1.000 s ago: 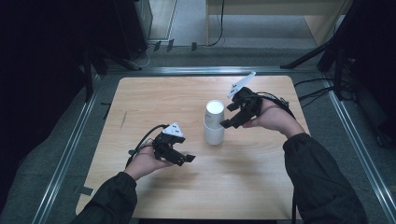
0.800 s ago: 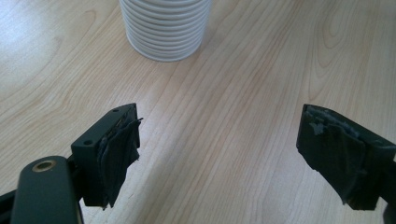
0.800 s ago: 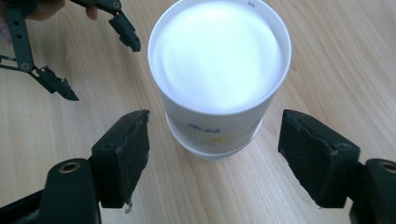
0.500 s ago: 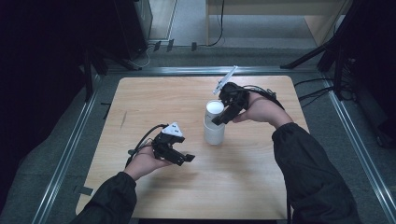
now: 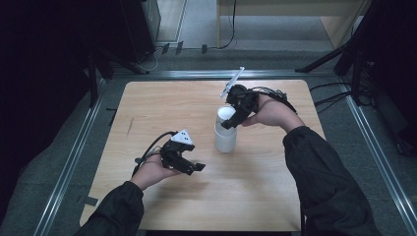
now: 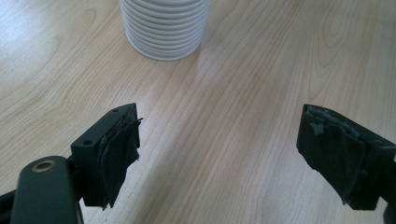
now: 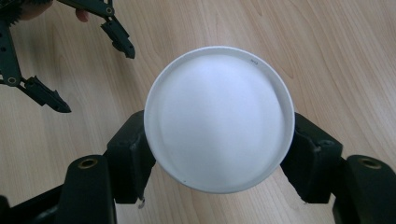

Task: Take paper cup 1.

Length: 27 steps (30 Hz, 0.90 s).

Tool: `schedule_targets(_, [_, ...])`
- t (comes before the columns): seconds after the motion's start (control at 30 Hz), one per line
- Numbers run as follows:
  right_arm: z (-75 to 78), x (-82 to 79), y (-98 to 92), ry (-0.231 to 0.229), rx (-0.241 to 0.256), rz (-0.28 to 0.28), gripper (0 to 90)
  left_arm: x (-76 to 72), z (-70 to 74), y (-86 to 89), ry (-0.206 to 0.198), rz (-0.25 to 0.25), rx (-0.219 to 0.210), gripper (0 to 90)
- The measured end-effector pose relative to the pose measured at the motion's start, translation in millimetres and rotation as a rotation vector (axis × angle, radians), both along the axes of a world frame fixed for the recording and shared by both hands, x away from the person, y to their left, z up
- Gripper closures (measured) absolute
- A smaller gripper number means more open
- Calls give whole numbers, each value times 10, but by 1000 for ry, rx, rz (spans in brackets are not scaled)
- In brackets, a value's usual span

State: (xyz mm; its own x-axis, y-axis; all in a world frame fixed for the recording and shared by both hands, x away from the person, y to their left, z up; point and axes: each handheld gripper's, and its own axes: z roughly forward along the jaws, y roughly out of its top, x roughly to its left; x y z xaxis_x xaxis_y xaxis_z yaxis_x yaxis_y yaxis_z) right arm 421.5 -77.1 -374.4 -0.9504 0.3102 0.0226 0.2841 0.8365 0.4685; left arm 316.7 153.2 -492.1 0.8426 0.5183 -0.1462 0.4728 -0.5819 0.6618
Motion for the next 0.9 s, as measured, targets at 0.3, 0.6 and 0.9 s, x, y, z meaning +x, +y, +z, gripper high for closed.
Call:
schedule_targets(0.3, [73,5,-2,8,-3,-3,328,-3,-2,-1,2,0,2,135])
schedule_targets(0.6, [196,-4,-16,10,1,-4,329,9,-2,11,7,7,-10,136])
schedule_targets(0.9, [411,-30,-22,13,-7,-7,333,16,3,23,14,11,-11,136])
